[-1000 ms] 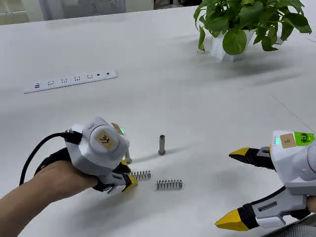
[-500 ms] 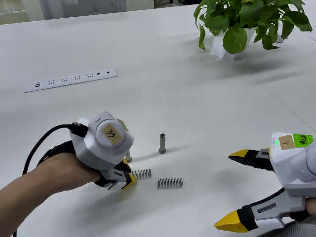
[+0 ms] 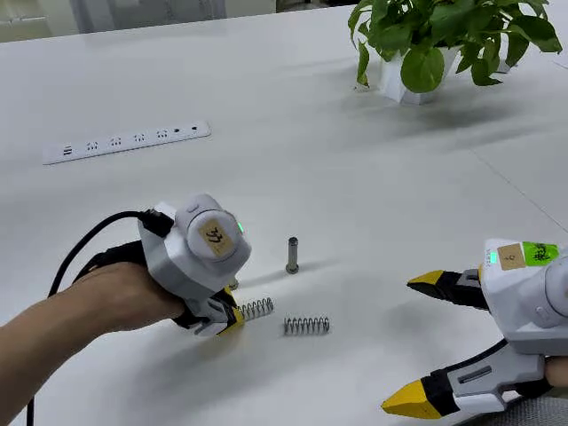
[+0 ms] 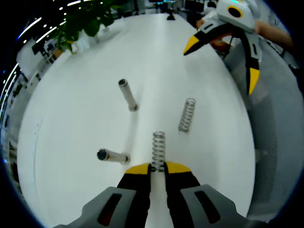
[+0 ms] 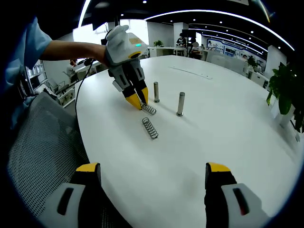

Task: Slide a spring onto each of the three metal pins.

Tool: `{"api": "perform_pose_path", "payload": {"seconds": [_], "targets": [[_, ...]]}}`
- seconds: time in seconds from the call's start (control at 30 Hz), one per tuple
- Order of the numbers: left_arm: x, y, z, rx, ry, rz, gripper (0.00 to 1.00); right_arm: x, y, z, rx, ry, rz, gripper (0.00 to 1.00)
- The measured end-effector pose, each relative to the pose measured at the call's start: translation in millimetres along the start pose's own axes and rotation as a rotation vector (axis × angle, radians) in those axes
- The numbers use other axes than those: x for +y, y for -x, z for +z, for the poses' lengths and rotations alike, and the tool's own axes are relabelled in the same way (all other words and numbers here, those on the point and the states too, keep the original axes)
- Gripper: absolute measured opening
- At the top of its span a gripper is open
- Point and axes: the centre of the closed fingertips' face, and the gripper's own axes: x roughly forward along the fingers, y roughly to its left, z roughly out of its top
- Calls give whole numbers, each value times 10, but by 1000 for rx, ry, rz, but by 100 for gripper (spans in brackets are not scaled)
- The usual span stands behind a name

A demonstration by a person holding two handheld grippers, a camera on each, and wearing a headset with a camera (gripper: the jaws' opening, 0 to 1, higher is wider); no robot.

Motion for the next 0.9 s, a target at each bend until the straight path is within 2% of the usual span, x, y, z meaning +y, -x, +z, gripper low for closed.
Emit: {"api": "perform_pose_path", "payload": {"seconds": [0.17,0.43,0.67,0.8,0.87,0.9], "targets": [[-13,17,-16,-41,23,19,10,18,-13,8,-5,-5,5,92],[-46,47,-39,-131,115,57,10,69,-46,27,-8,-6,17,91],[-132,112,-94,-215,172,88,10,115,-86,85,-31,-20,33,91],[-190,193,-75,-283,226,105,10,173,-130,89,-25,-12,49,90],[-226,225,-77,-297,234,105,10,189,-137,97,-24,-10,53,90],[-255,257,-66,-318,236,108,10,198,-142,111,-27,-10,59,90]]}}
